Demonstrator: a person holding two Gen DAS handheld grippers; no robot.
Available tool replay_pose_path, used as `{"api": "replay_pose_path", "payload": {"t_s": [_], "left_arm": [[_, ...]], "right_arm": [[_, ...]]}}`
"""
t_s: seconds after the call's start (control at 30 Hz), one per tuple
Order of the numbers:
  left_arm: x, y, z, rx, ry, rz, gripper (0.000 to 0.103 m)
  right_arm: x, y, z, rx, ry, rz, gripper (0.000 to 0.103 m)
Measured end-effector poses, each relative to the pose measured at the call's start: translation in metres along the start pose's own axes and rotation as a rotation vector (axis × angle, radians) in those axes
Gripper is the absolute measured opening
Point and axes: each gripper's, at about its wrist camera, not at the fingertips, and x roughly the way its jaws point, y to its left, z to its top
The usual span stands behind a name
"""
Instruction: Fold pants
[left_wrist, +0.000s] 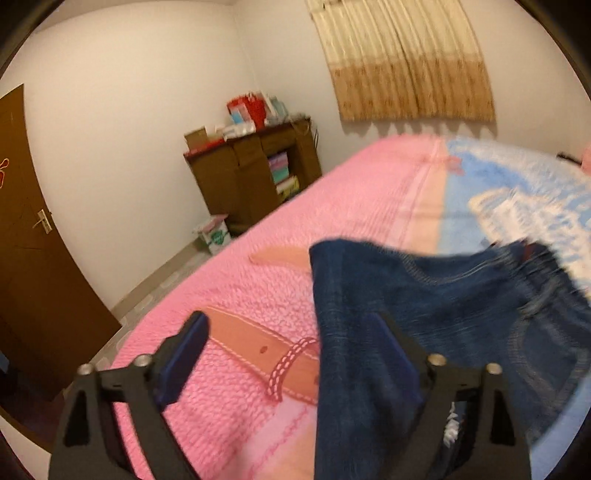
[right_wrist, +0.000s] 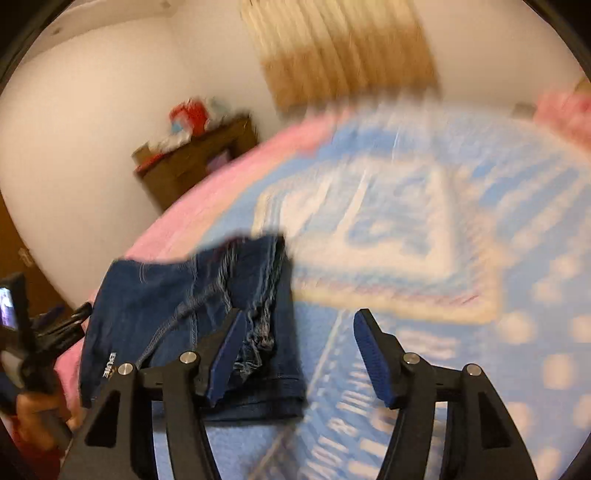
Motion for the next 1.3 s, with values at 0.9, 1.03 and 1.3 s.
{"api": "replay_pose_path", "payload": {"t_s": [0.9, 1.03, 1.3], "left_arm": [[-0.189, 0.037, -0.085, -0.100, -0.144, -0.154, 0.103], [-0.195, 0.040, -0.089, -0.099, -0.159, -0.142, 0.103], [-0.199, 0.035, -0.089, -0.083, -0.172, -0.116, 0.103]], "right_arm": [[-0.191, 0.147, -0.113, -0.145, -0.320, 0.065, 0.080], [-0.193, 0.153, -0.121, -0.163, -0.322, 0.064, 0.080], [-0.193, 0.146, -0.120, -0.130, -0.329, 0.064, 0.080]]}}
